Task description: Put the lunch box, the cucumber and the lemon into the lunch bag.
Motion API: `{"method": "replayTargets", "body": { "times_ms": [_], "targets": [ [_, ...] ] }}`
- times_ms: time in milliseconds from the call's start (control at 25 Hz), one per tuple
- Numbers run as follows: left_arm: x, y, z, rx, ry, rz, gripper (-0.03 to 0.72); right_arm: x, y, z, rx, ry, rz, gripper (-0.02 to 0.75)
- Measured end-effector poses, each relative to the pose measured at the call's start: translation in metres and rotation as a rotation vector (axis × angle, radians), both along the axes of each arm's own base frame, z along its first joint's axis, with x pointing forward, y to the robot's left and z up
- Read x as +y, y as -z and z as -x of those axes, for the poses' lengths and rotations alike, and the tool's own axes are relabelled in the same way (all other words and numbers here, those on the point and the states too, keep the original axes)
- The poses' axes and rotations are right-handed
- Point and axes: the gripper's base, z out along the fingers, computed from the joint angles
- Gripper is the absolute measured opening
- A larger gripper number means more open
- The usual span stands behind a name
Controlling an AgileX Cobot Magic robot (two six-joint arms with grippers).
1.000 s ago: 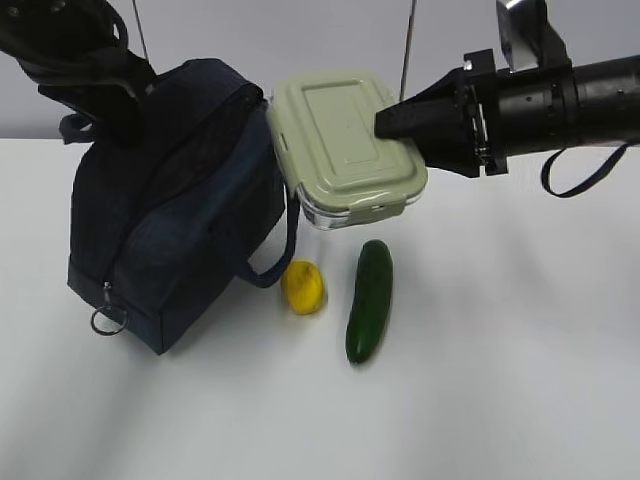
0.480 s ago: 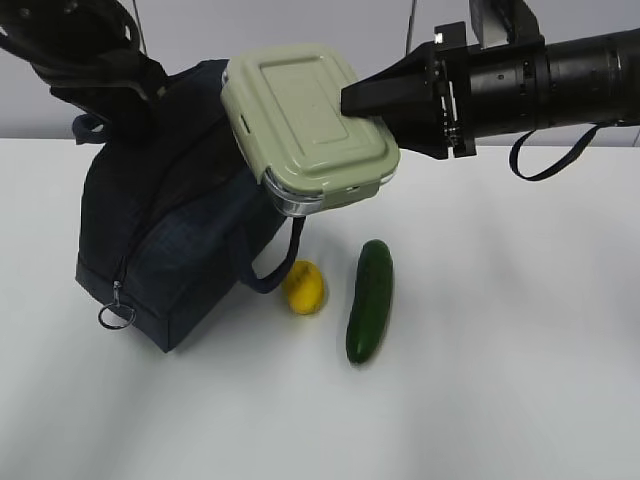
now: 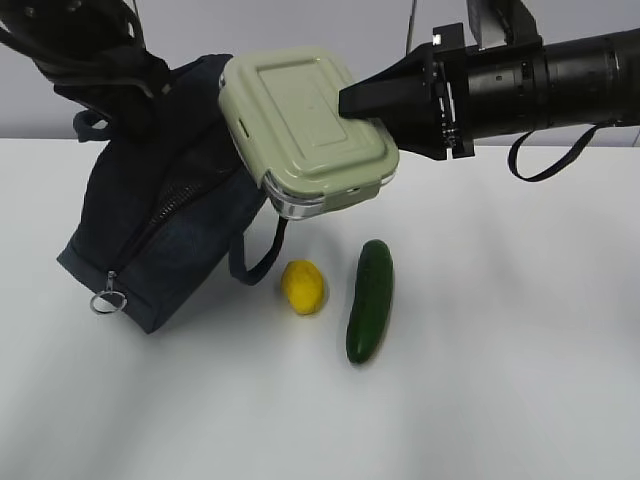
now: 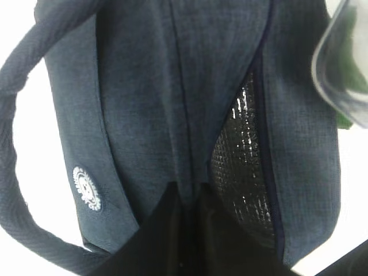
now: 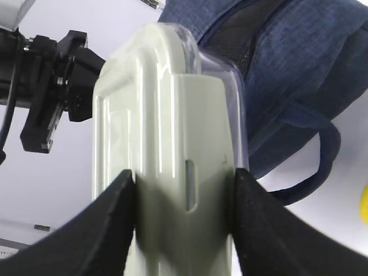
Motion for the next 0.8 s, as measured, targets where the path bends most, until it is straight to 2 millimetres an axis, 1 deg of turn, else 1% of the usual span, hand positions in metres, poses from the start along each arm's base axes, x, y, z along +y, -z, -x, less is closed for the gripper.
{"method": "replayTargets", "body": {
  "times_ms": [280,360,600,800],
  "targets": [
    [-0.006,-0.001,0.002,0.016,0.002,0.056,0.002,0.000,0.003,0.001,0.000,-0.015,0.023,0.381],
    [-0.007,-0.001,0.002,0.018,0.002,0.062,0.002,0.001,0.007,-0.002,0.009,-0.020,0.027,0.381],
    [-0.008,-0.002,0.002,0.017,0.001,0.080,0.002,0.001,0.030,-0.008,0.062,-0.033,0.057,0.381],
    [-0.011,-0.003,0.003,0.028,-0.001,0.120,0.002,0.002,0.040,-0.011,0.088,-0.034,0.059,0.381]
  ]
}}
